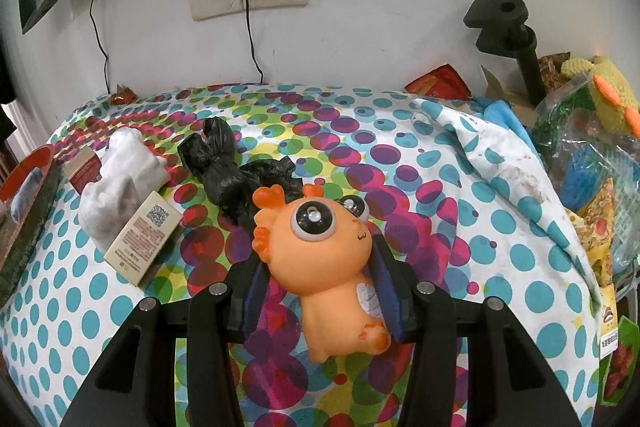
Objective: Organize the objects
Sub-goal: 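Place the white rolled sock on the red tray and open the left gripper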
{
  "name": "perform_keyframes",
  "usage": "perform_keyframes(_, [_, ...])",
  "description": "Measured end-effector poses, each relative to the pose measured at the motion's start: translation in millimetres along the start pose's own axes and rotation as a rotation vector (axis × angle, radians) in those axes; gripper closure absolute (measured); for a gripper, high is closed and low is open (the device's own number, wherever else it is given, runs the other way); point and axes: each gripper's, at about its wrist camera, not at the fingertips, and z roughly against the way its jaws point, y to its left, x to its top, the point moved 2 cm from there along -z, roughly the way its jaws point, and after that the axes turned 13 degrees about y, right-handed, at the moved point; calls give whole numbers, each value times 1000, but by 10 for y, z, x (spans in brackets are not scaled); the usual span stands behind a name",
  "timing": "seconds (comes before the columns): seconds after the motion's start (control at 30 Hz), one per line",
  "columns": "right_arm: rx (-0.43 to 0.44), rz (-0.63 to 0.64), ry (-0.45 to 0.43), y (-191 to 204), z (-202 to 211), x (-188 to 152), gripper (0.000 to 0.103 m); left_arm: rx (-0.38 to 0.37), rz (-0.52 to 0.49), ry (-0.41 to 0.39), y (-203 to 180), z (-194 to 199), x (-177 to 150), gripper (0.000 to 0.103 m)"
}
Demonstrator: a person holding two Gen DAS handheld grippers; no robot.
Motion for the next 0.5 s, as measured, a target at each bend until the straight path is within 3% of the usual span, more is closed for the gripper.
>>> perform_keyframes(0.17, [-8,9,3,17,-12,3,56,73,21,-82,-39,232,-137,52])
perform_keyframes(0.5, [-48,29,9,59,-40,1,56,63,-28,-159,-479,301,-431,52])
